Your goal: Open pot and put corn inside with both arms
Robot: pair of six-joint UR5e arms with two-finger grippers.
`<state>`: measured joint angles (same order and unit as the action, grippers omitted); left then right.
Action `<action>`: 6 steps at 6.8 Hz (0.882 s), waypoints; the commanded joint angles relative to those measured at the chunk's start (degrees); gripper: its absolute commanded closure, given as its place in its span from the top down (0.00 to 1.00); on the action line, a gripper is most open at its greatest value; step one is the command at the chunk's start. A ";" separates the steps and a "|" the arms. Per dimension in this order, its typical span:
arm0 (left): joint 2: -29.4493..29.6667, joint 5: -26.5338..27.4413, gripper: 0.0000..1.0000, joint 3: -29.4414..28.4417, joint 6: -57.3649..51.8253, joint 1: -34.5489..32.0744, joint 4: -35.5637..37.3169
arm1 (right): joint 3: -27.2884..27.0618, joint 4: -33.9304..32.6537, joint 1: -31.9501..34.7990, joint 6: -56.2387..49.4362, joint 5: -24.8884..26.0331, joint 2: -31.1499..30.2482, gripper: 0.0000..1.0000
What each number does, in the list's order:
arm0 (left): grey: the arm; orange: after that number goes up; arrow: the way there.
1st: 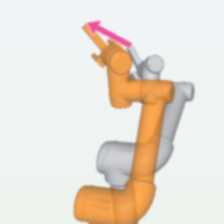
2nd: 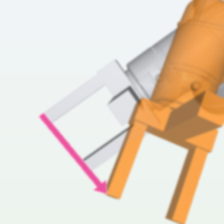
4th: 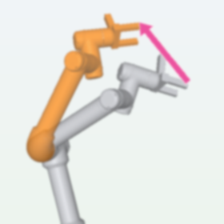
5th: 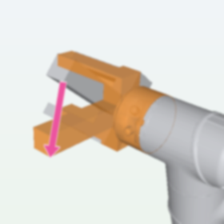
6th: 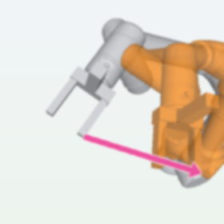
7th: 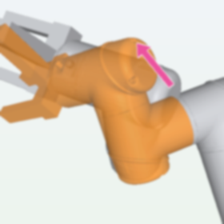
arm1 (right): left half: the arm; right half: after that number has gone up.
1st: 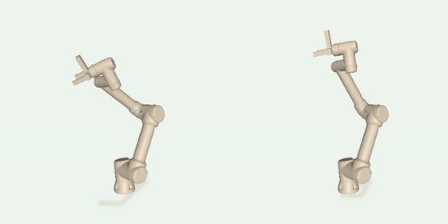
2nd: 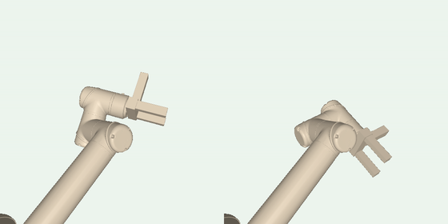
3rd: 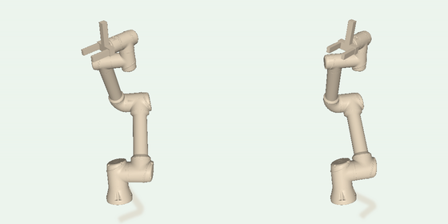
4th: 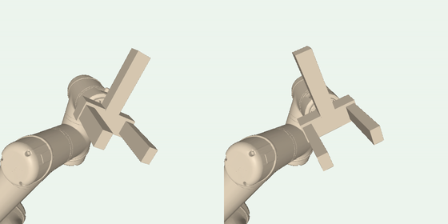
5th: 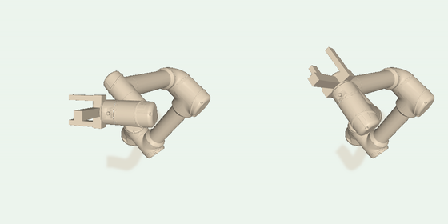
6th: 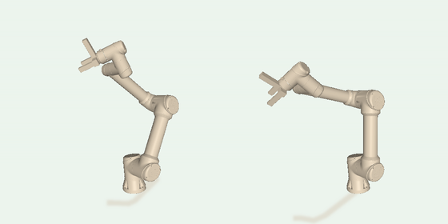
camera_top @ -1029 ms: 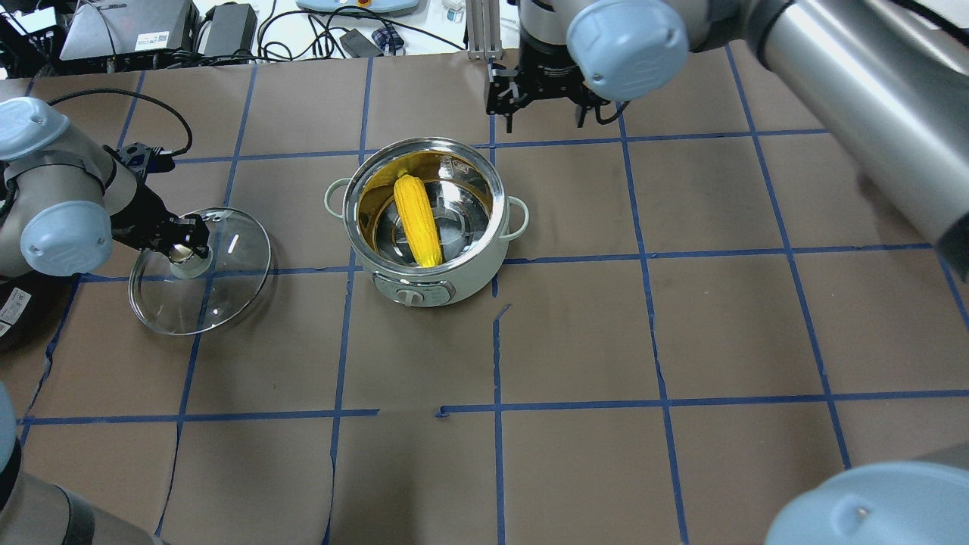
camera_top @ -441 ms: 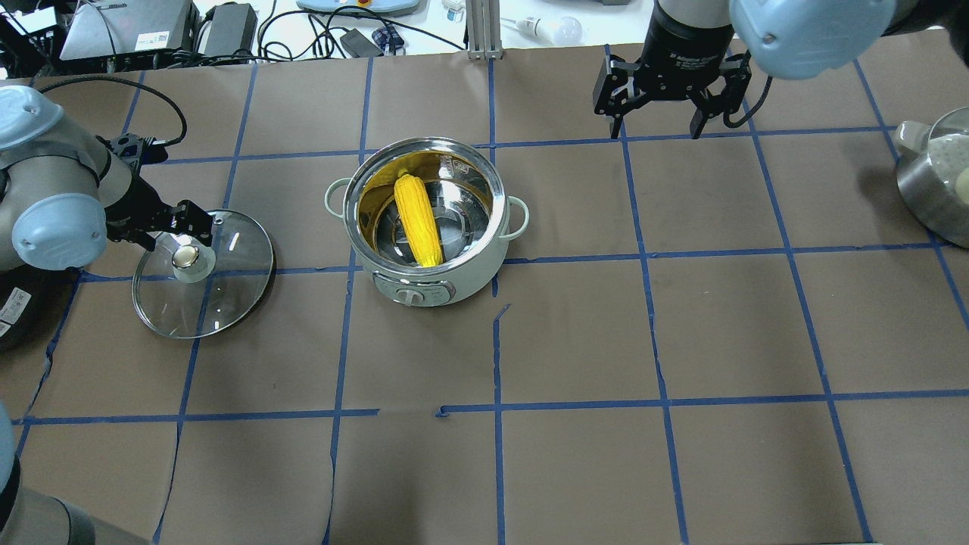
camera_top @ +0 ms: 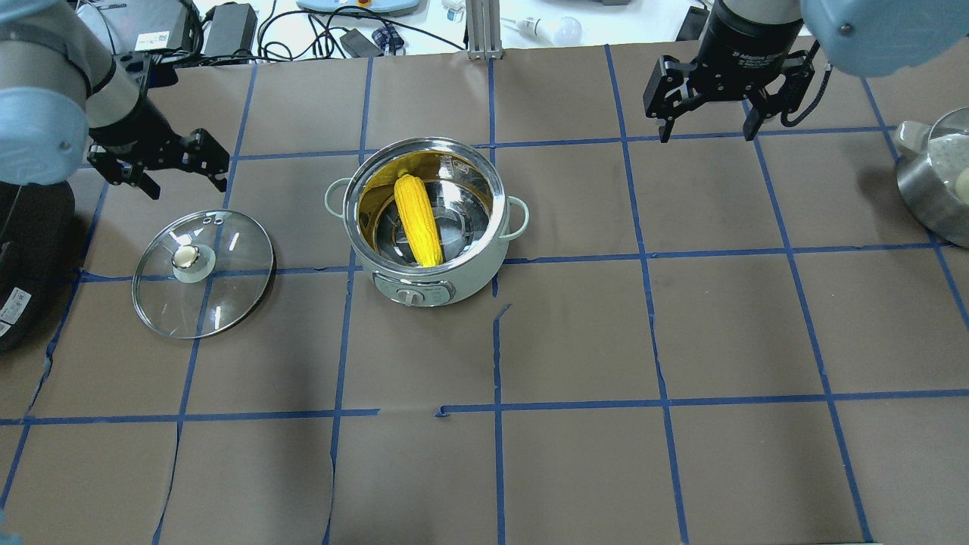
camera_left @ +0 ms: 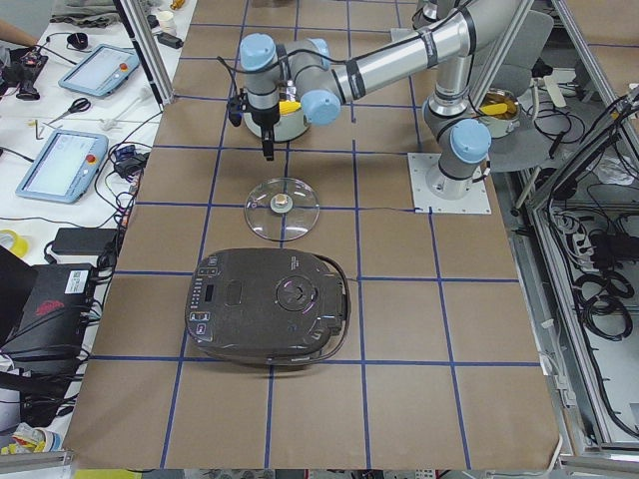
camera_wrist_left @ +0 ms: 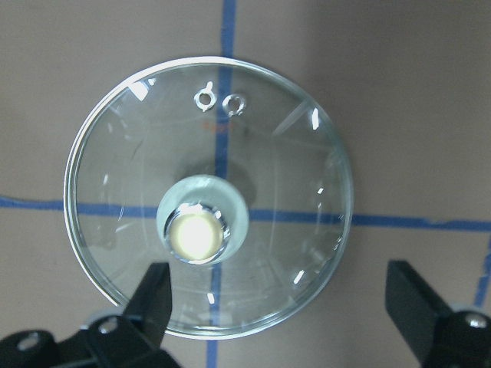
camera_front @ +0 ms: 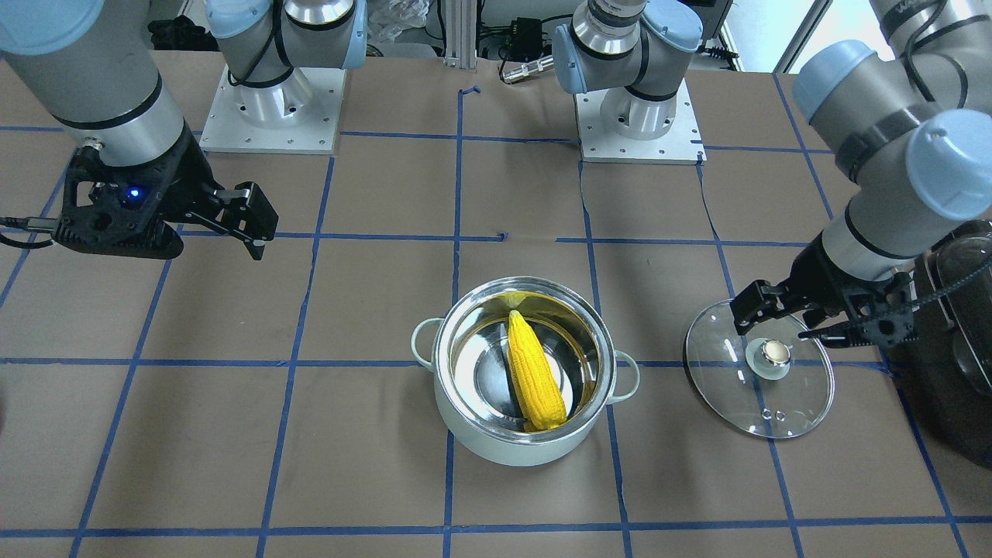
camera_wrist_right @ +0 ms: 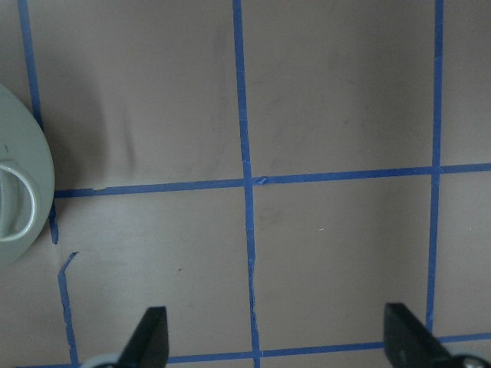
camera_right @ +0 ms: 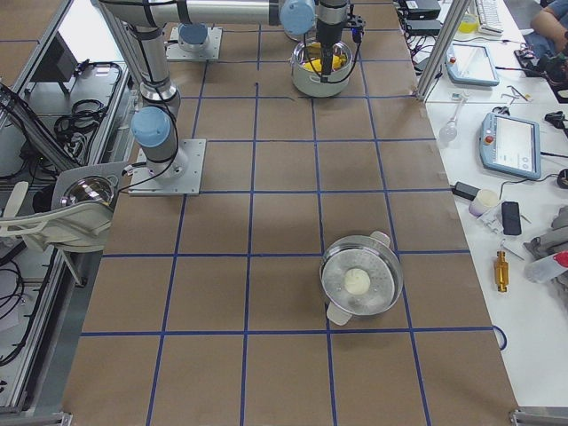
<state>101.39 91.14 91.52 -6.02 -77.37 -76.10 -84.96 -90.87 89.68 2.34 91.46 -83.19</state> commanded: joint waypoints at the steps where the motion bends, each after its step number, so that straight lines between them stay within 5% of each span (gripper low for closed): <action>1: -4.51 -0.17 1.00 -7.12 8.64 -10.04 -6.78 | -6.34 -2.36 -0.64 -1.03 -0.23 -4.77 1.00; 3: -9.52 0.27 1.00 -6.70 10.67 -16.13 -6.87 | -6.63 -1.42 -0.82 -3.92 0.04 -6.28 1.00; 6: -11.30 -0.61 1.00 -3.54 9.27 -13.45 -2.85 | -6.28 1.47 -0.82 -4.01 -0.14 -7.25 1.00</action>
<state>90.36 90.82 87.09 3.51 -92.45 -81.09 -91.47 -91.11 88.86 -1.44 91.33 -90.18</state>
